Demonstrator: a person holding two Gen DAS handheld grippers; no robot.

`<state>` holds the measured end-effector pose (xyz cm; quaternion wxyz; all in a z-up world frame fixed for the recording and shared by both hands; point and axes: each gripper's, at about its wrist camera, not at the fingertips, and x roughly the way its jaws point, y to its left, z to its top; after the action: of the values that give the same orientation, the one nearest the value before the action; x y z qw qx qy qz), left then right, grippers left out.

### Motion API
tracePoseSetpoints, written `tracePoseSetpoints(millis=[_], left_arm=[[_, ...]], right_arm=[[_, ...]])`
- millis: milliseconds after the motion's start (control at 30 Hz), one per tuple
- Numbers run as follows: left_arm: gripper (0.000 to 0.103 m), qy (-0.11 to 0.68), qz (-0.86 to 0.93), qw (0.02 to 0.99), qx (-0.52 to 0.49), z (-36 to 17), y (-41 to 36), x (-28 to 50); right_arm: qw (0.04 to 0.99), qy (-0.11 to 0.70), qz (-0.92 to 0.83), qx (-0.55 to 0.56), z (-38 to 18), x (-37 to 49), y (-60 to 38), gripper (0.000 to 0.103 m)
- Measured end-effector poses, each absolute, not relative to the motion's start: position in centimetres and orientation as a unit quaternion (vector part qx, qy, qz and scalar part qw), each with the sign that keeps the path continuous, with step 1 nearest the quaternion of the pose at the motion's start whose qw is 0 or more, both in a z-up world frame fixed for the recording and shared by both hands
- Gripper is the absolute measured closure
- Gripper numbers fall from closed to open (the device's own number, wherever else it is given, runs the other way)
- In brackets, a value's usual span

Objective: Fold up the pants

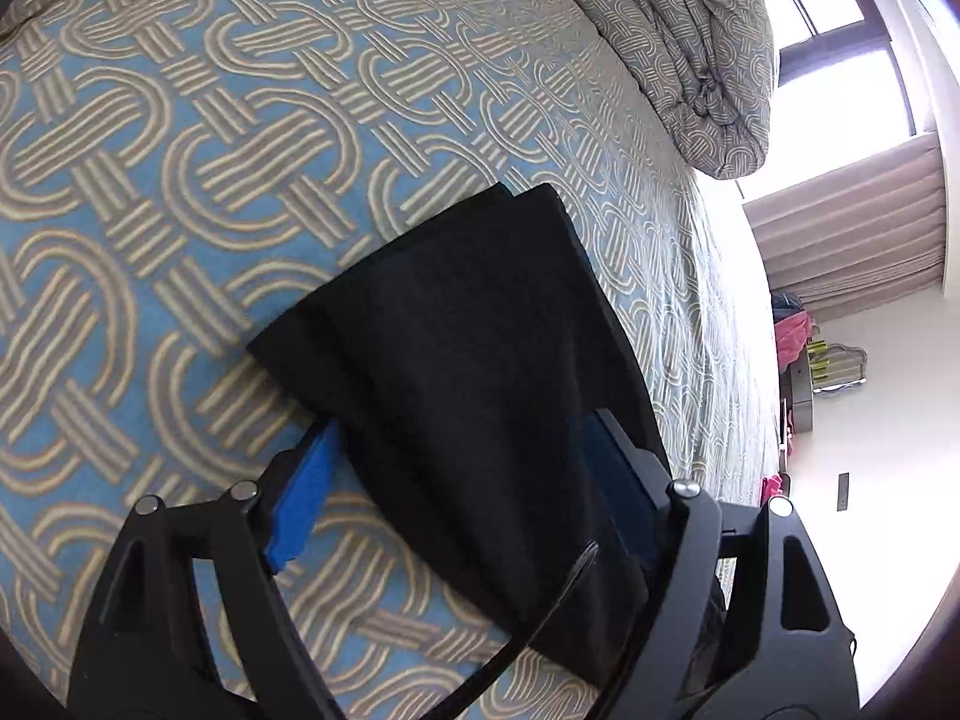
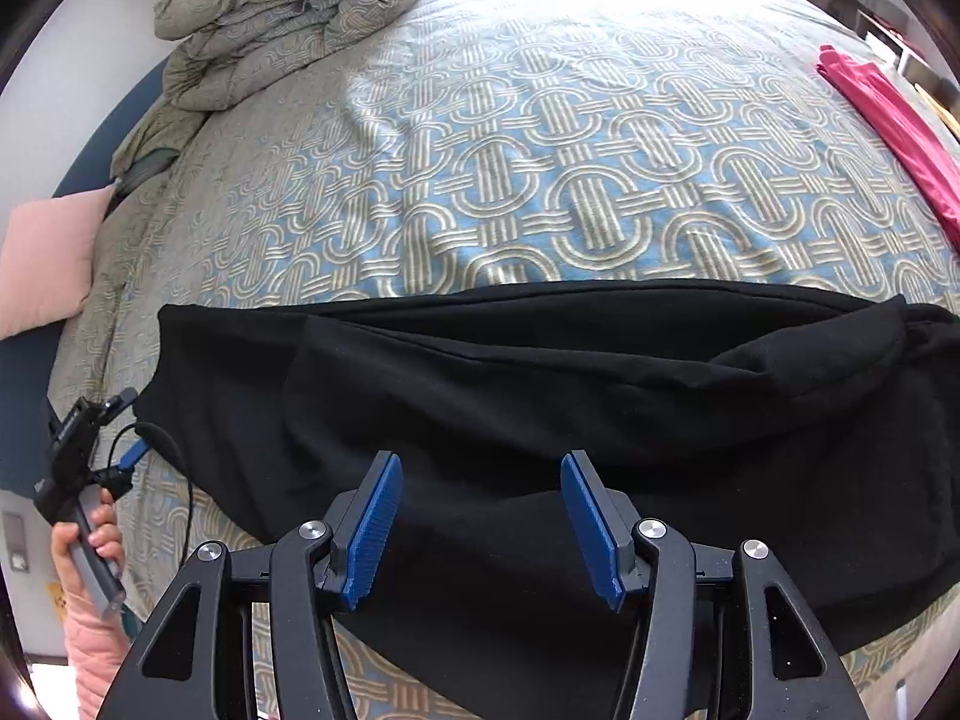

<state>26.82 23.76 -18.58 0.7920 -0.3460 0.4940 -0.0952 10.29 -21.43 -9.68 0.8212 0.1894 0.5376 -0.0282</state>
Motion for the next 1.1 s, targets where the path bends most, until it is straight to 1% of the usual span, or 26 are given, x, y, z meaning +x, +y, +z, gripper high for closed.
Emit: tracePoseSetpoints(millis=[33, 67, 100, 133, 167, 233, 433, 600, 700, 767, 833, 933, 1000, 1100], left_arm=[[0.025, 0.494, -0.097, 0.793, -0.343, -18.6, 23.5, 27.3], [0.033, 0.491, -0.100, 0.797, -0.337, -18.4, 23.3, 27.5], [0.071, 0.491, -0.103, 0.802, -0.324, -18.2, 23.1, 27.7], [0.095, 0.500, -0.104, 0.805, -0.301, -18.3, 22.6, 28.0], [0.097, 0.505, -0.104, 0.805, -0.293, -18.3, 22.5, 28.0], [0.097, 0.494, -0.105, 0.813, -0.289, -17.8, 22.3, 27.6], [0.097, 0.444, -0.118, 0.852, -0.252, -13.2, 22.2, 24.7], [0.097, 0.427, -0.116, 0.861, -0.252, -11.2, 23.3, 22.6], [0.097, 0.406, -0.101, 0.873, -0.251, -9.6, 24.2, 21.0], [0.097, 0.394, -0.098, 0.885, -0.229, -8.7, 24.6, 20.2], [0.097, 0.404, -0.093, 0.885, -0.211, -9.5, 24.6, 20.5], [0.097, 0.449, -0.081, 0.868, -0.195, -12.1, 24.1, 22.1], [0.097, 0.462, -0.078, 0.858, -0.208, -13.2, 24.4, 22.0], [0.097, 0.453, -0.089, 0.855, -0.236, -13.4, 25.1, 21.0]], right_arm=[[0.820, 0.540, -0.032, 0.189, -9.8, 10.3, -21.5, 0.047], [0.819, 0.542, -0.035, 0.188, -9.8, 10.3, -21.5, 0.047], [0.818, 0.542, -0.039, 0.189, -9.8, 10.3, -21.6, 0.047], [0.818, 0.541, -0.041, 0.189, -9.8, 10.3, -21.7, 0.047], [0.819, 0.541, -0.042, 0.189, -9.9, 10.3, -21.8, 0.046], [0.820, 0.538, -0.047, 0.189, -10.1, 10.4, -22.1, 0.046], [0.820, 0.526, -0.065, 0.215, -10.3, 10.0, -24.9, 0.046], [0.823, 0.519, -0.074, 0.218, -10.0, 9.5, -27.8, 0.047], [0.817, 0.525, -0.056, 0.231, -10.4, 9.5, -28.8, 0.046], [0.816, 0.529, -0.040, 0.229, -10.7, 9.9, -28.7, 0.046], [0.819, 0.530, -0.021, 0.219, -11.1, 10.6, -28.4, 0.046], [0.810, 0.546, -0.008, 0.213, -12.5, 11.8, -28.0, 0.046], [0.804, 0.552, -0.008, 0.221, -13.1, 12.2, -28.2, 0.046], [0.810, 0.542, -0.004, 0.223, -12.6, 11.9, -28.4, 0.046]])
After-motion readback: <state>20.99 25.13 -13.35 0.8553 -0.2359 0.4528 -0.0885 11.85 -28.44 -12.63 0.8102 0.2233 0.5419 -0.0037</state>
